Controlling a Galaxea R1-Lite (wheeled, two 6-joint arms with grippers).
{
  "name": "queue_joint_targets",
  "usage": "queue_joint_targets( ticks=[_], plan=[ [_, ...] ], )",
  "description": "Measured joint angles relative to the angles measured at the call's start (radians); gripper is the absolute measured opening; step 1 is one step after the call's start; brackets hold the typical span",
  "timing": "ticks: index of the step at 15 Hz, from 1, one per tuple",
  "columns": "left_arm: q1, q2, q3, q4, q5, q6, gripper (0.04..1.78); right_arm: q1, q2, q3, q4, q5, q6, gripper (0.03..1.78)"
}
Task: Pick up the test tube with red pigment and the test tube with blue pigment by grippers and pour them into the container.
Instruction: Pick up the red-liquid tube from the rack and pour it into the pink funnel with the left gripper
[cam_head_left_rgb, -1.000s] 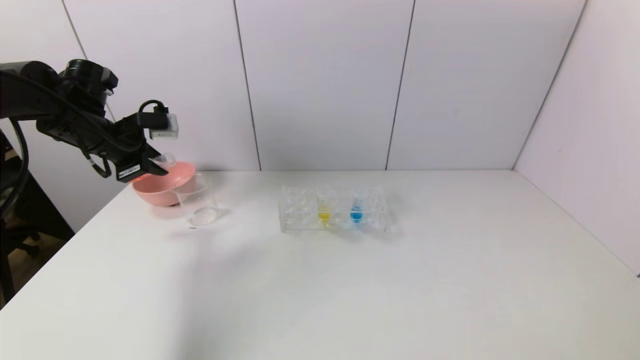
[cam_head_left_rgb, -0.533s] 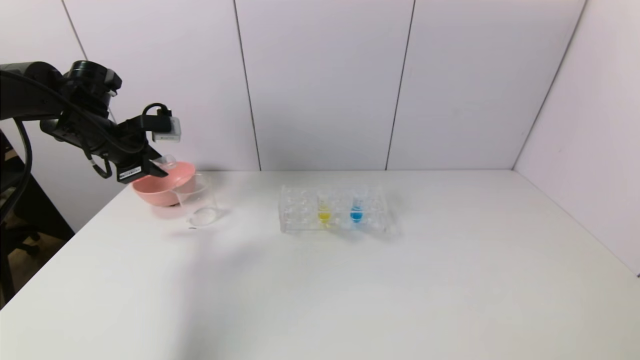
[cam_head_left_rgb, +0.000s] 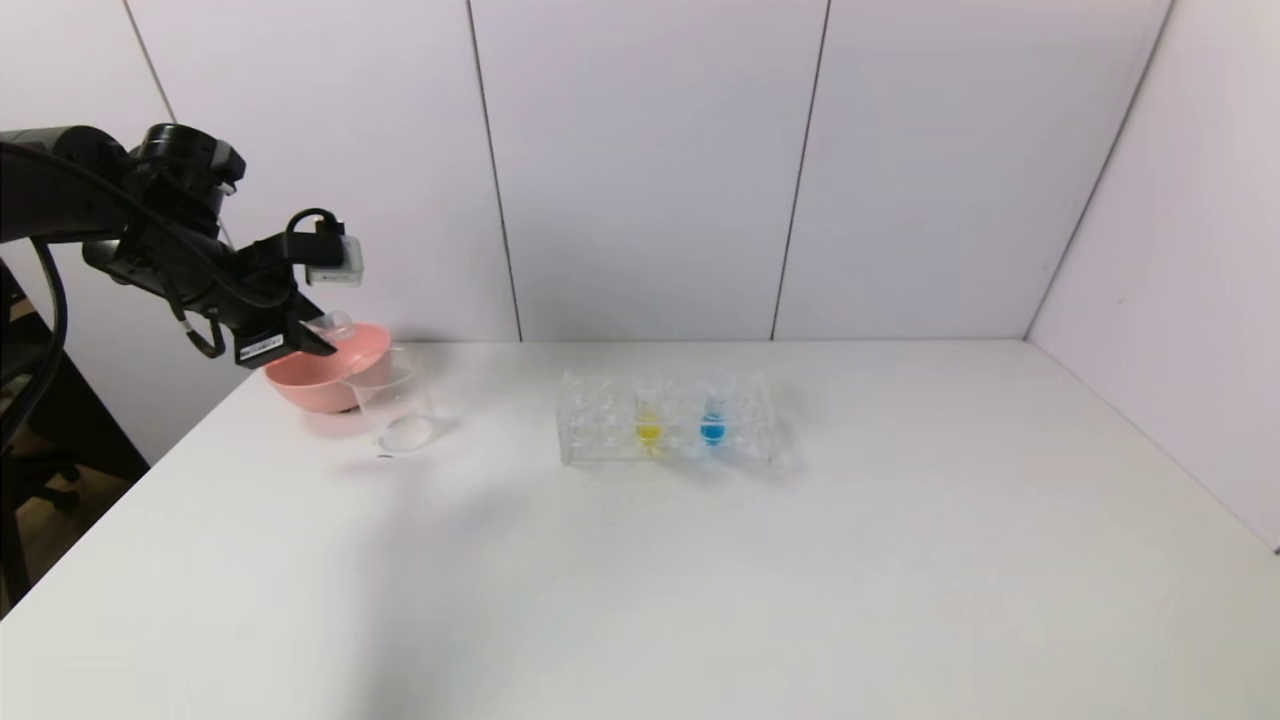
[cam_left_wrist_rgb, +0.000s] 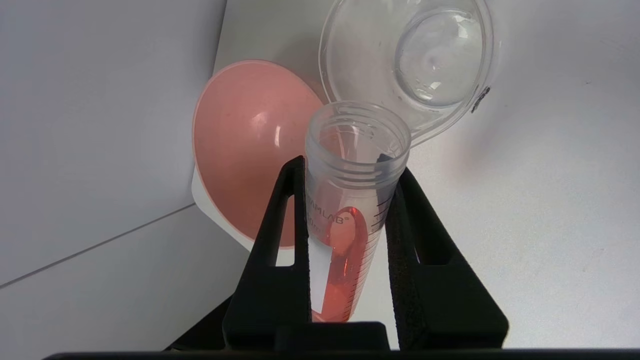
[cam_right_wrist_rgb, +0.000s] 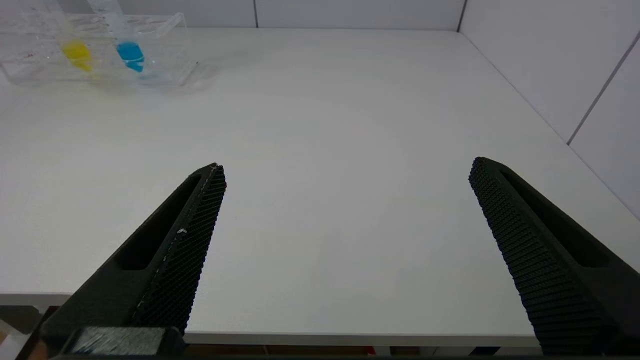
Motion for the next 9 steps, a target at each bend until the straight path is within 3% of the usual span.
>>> queue_joint_targets(
  ticks=[9],
  plan=[
    [-0.006, 0.008, 0.000, -0.004, 0.054, 0.033, 0.45, 0.000, 0.000, 0.000, 0.000, 0.000, 0.000, 1.77]
  ],
)
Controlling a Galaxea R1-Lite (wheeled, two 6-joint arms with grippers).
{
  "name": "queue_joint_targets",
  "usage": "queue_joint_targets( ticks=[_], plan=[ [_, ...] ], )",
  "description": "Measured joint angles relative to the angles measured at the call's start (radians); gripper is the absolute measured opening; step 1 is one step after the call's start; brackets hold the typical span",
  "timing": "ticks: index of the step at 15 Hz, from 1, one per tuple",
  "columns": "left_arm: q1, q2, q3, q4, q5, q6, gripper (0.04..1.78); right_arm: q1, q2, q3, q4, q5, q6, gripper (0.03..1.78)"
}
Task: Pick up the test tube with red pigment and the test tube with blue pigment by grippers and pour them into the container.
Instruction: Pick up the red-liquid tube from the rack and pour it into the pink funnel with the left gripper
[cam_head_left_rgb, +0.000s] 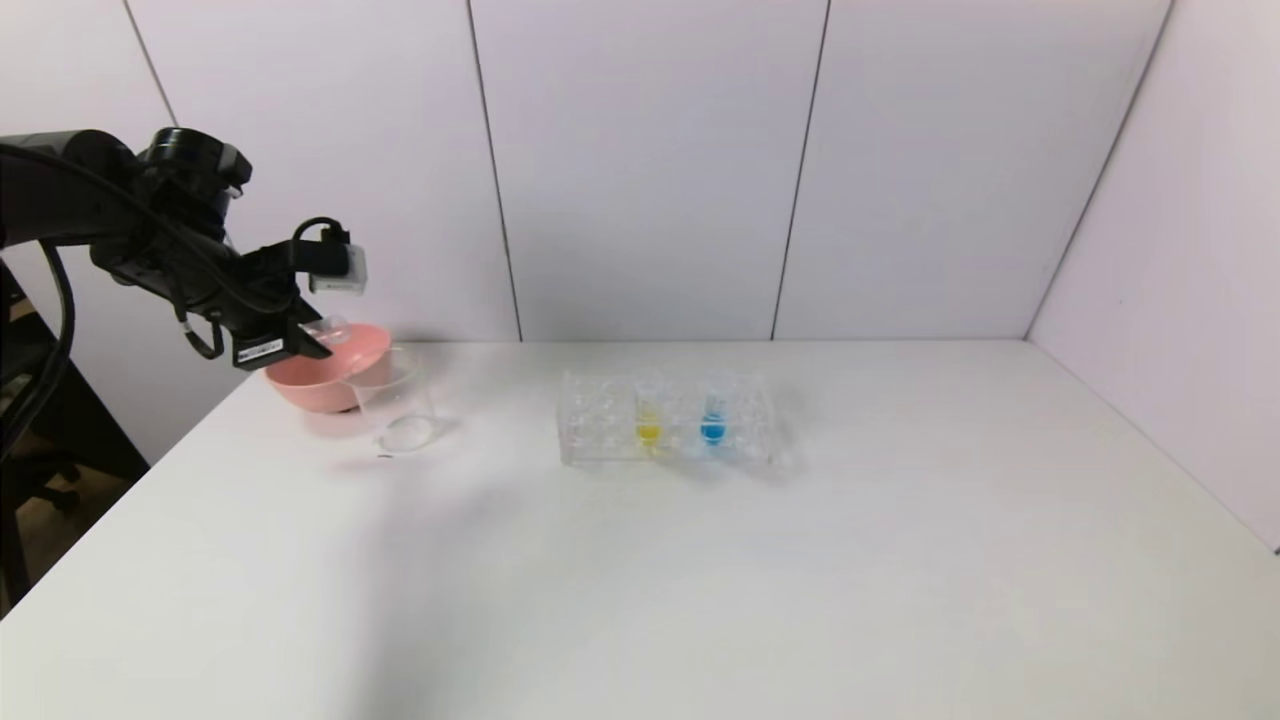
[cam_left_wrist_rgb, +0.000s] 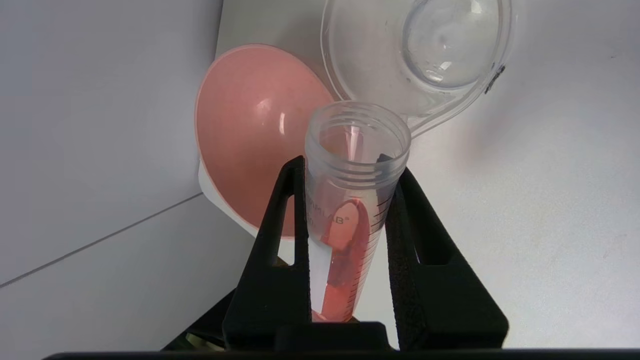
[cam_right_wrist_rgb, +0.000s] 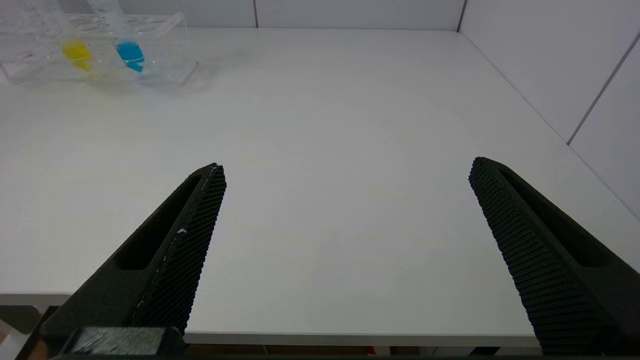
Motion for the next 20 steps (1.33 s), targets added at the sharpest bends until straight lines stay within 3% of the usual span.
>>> queue_joint_targets(
  ticks=[20],
  plan=[
    [-0.039, 0.017, -0.017, 0.043, 0.188, 0.010, 0.45, 0.000, 0.000, 0.000, 0.000, 0.000, 0.000, 1.77]
  ],
)
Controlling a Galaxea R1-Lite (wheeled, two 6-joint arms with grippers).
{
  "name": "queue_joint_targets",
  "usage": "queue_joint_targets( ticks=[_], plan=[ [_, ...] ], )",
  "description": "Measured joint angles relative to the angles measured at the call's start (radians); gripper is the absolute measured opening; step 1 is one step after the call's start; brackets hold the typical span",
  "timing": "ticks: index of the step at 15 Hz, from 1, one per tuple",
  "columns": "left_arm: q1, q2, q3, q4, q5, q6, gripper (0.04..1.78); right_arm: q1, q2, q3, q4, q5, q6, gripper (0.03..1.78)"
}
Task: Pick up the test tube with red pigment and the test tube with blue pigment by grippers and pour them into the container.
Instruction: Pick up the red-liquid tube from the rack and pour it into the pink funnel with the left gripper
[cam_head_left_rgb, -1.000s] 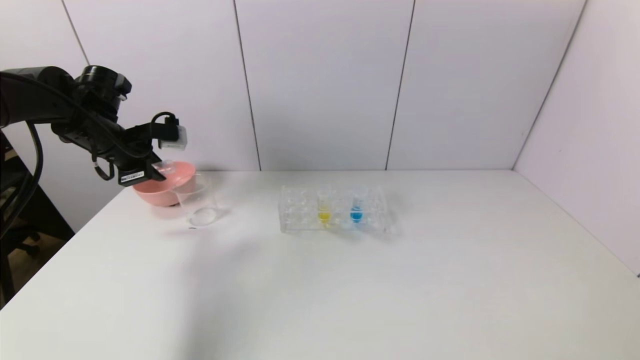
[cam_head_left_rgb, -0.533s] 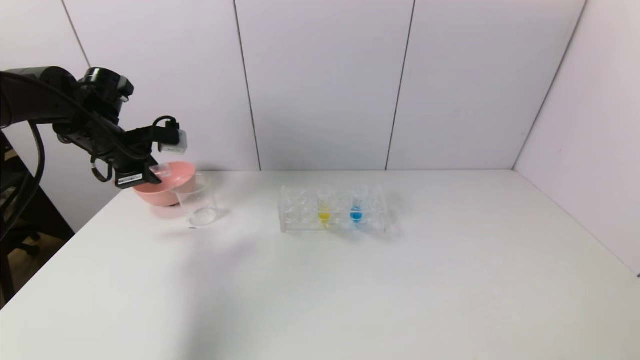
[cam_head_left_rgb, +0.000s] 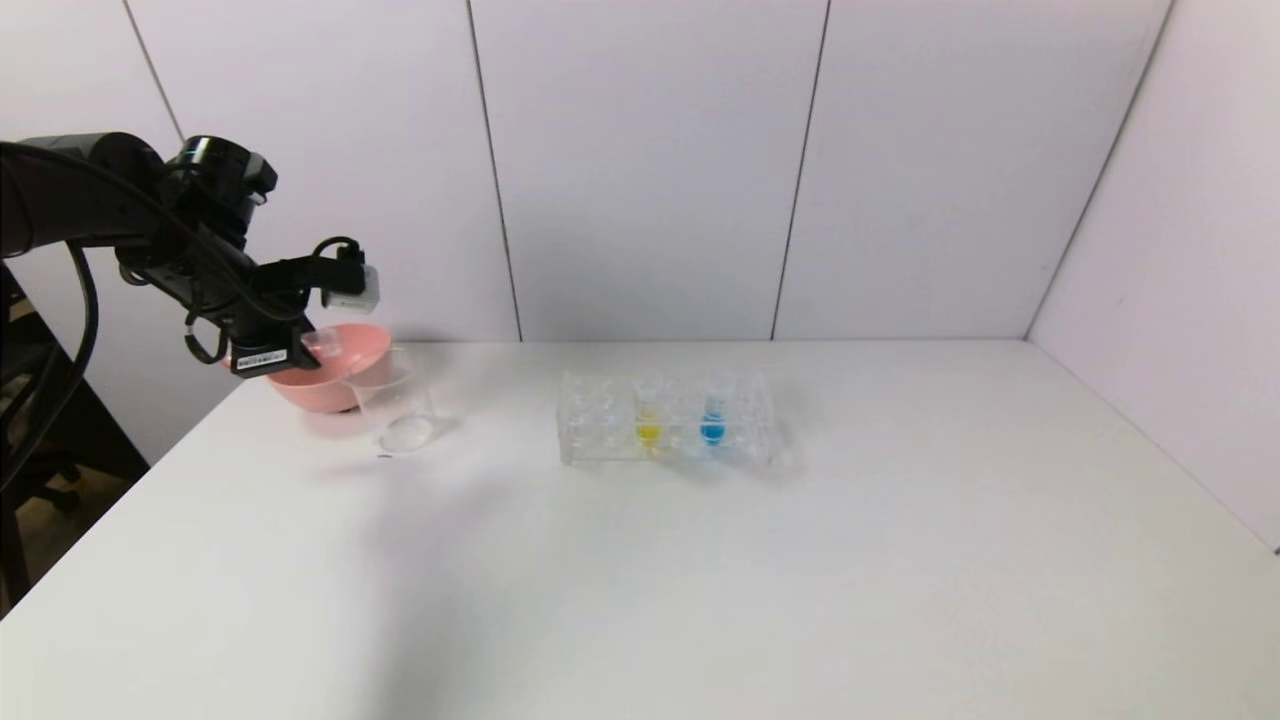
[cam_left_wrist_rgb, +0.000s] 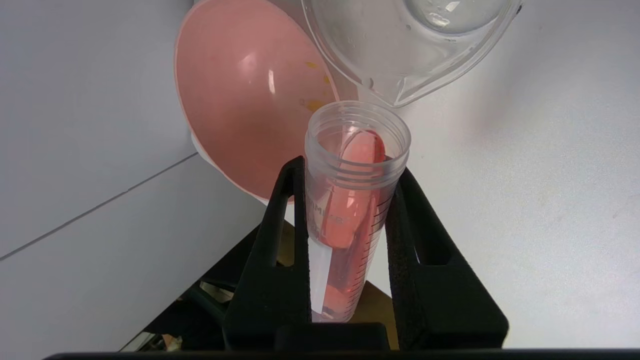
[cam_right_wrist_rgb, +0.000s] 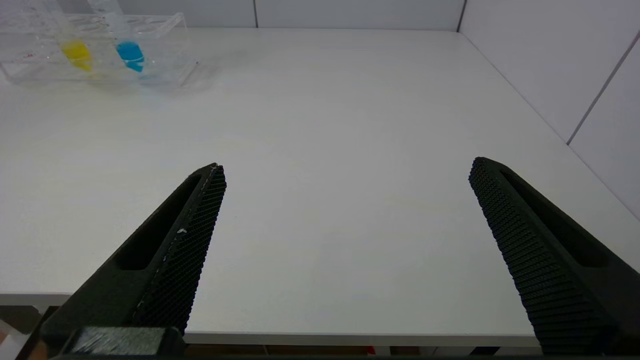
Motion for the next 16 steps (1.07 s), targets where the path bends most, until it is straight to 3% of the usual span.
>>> queue_joint_targets(
  ticks=[16],
  plan=[
    [-0.038, 0.023, -0.003, -0.012, 0.074, -0.001, 0.45, 0.000, 0.000, 0.000, 0.000, 0.000, 0.000, 1.77]
  ],
)
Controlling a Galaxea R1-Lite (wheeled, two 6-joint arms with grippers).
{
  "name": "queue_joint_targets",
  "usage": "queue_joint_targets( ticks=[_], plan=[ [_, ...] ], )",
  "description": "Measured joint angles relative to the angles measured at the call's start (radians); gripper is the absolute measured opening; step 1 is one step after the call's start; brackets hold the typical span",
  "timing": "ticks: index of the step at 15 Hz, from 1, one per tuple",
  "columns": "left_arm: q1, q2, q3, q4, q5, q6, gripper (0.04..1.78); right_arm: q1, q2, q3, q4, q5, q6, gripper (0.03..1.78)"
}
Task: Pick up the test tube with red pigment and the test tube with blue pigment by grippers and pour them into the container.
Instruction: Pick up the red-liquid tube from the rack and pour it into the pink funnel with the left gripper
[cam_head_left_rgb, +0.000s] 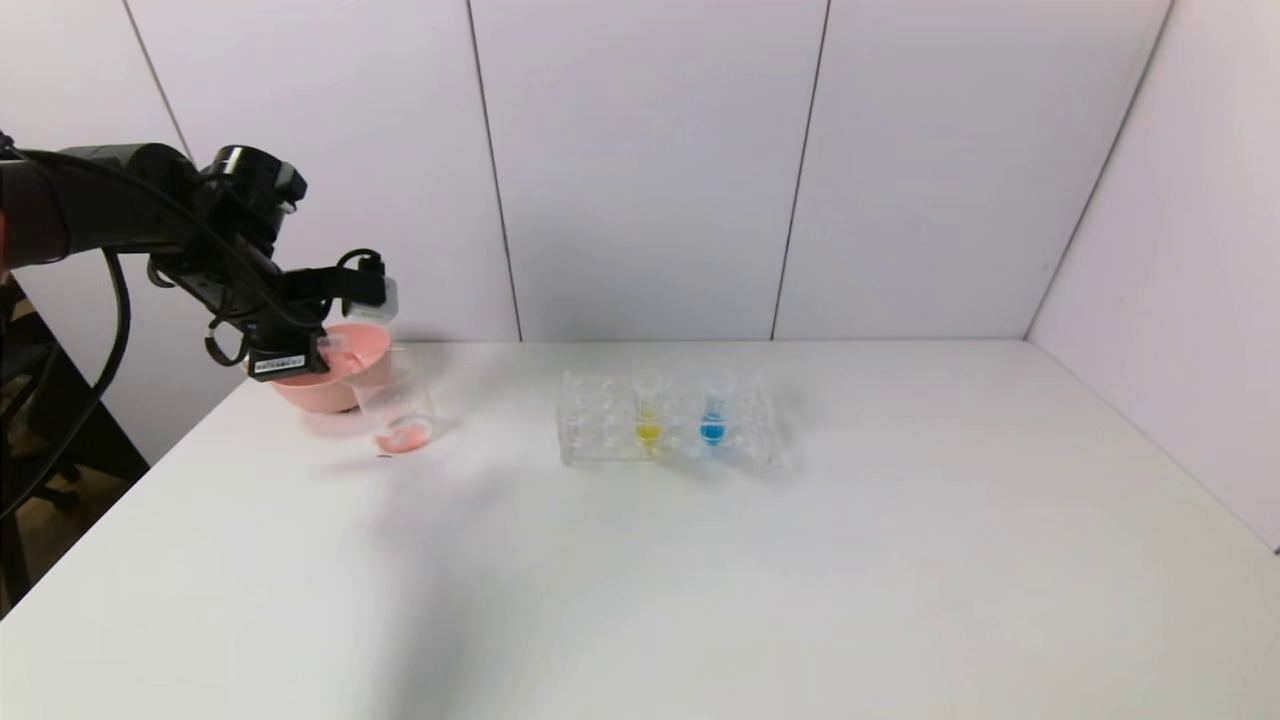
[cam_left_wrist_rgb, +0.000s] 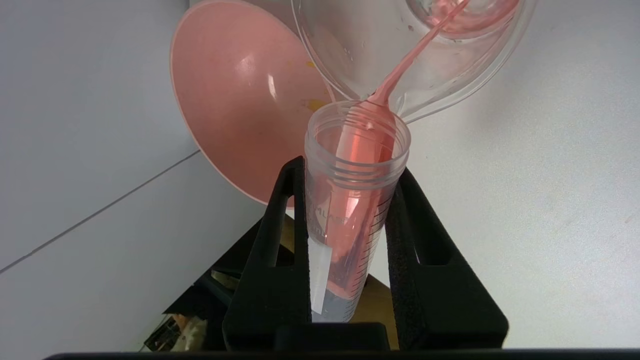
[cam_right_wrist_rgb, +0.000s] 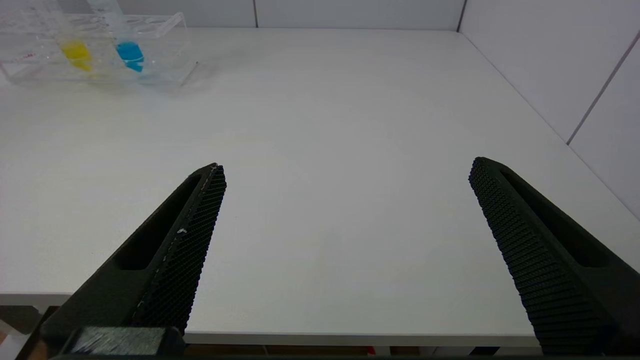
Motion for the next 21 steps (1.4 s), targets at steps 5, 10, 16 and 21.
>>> queue_joint_targets(
  ticks=[5, 10, 16, 21],
  plan=[
    [-0.004, 0.000, 0.000, -0.002, 0.000, -0.001, 0.45, 0.000, 0.000, 0.000, 0.000, 0.000, 0.000, 1.78],
    [-0.009, 0.000, -0.001, -0.009, 0.002, -0.003, 0.45, 0.000, 0.000, 0.000, 0.000, 0.000, 0.000, 1.77],
    [-0.015, -0.001, -0.003, -0.009, 0.019, -0.003, 0.45, 0.000, 0.000, 0.000, 0.000, 0.000, 0.000, 1.77],
    [-0.021, -0.001, -0.003, -0.009, 0.052, -0.002, 0.45, 0.000, 0.000, 0.000, 0.000, 0.000, 0.000, 1.77]
  ],
)
